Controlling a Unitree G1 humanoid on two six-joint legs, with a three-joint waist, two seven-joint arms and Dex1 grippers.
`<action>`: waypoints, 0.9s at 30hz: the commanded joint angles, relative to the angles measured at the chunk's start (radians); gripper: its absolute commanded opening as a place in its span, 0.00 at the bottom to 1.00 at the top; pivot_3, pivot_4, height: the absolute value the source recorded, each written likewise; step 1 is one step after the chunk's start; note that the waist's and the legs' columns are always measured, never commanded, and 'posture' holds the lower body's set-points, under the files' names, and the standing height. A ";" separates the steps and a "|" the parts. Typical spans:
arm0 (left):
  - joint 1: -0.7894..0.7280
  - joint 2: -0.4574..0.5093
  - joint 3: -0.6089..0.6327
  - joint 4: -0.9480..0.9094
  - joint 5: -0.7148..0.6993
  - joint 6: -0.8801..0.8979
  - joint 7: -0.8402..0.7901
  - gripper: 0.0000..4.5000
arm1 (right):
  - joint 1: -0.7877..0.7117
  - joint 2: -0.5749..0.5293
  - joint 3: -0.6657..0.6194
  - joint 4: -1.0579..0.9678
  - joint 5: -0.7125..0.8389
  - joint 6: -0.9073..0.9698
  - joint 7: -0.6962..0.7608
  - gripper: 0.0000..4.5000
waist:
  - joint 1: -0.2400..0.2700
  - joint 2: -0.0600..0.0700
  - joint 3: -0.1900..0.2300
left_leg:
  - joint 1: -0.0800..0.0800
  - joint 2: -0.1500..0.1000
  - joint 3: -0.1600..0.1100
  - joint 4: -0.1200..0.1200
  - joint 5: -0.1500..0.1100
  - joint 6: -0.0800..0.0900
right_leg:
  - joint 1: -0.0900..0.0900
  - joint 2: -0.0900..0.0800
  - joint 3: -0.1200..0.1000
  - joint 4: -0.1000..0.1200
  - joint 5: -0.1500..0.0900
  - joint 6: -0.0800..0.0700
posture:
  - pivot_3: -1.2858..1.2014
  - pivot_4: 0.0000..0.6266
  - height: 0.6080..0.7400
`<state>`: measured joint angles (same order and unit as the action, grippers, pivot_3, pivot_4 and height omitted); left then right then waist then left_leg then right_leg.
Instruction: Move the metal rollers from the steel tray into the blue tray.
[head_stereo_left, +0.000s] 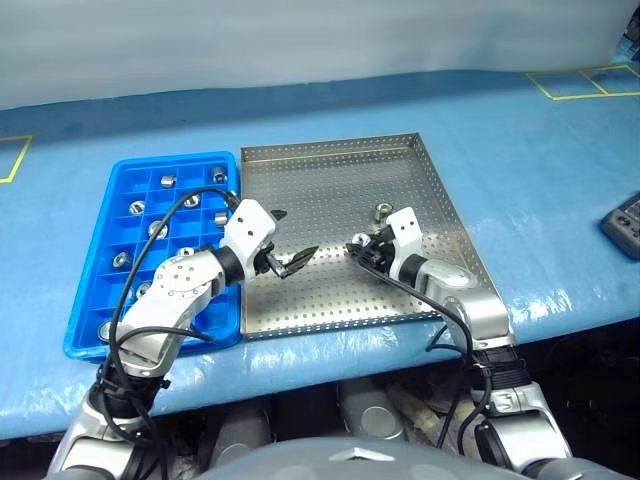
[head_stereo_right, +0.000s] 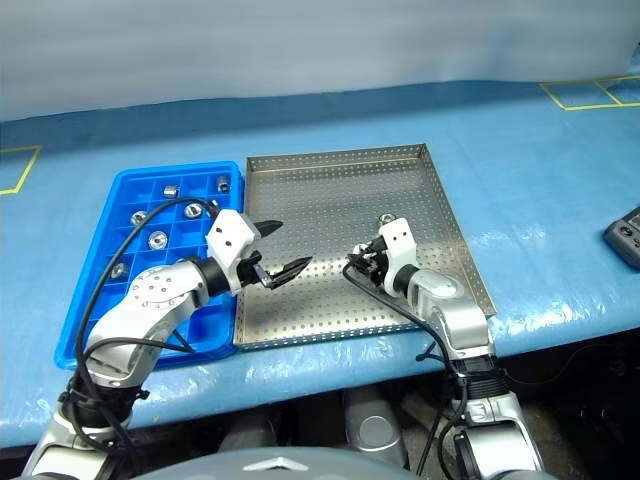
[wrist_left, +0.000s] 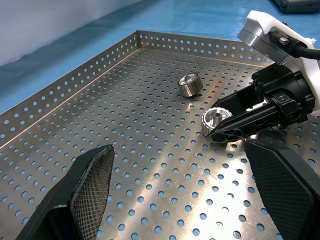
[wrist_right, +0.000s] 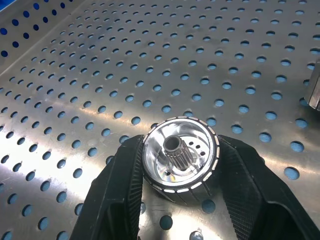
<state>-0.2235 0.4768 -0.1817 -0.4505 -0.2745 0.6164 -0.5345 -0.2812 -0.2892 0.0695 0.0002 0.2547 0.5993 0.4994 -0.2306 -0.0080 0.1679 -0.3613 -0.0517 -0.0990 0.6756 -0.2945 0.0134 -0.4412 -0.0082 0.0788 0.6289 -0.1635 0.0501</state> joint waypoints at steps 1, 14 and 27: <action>0.019 0.021 0.042 -0.070 -0.001 -0.003 0.002 1.00 | -0.017 -0.016 -0.020 -0.084 0.006 -0.024 0.003 0.41 | 0.000 0.000 0.000 | 0.000 0.000 0.000 0.000 0.000 0.000 | 0.000 0.000 0.000 0.000 0.000 0.000 | 0.43 0.24 1.00; 0.355 0.101 0.369 -0.334 -0.026 0.124 0.092 1.00 | -0.201 0.036 0.156 -0.165 0.044 -0.028 0.173 0.41 | 0.045 0.000 0.000 | 0.000 0.003 0.001 0.000 0.000 0.000 | -0.002 0.001 0.001 0.001 -0.001 0.002 | 0.50 0.24 1.00; 0.689 -0.009 0.569 -0.551 -0.024 0.166 0.181 1.00 | -0.297 0.144 0.330 0.005 0.029 -0.074 0.340 0.41 | 0.235 -0.002 0.000 | -0.002 0.001 -0.008 0.000 0.000 -0.002 | 0.001 -0.001 -0.010 -0.002 -0.001 -0.007 | 0.59 0.24 1.00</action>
<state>0.4583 0.4749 0.3633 -0.9435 -0.2953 0.7841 -0.3663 -0.5535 -0.1554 0.3949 0.0004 0.2780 0.5502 0.8184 0.0048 -0.0098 0.1678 -0.3629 -0.0505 -0.1079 0.6756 -0.2940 0.0107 -0.4400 -0.0091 0.0681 0.6267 -0.1649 0.0436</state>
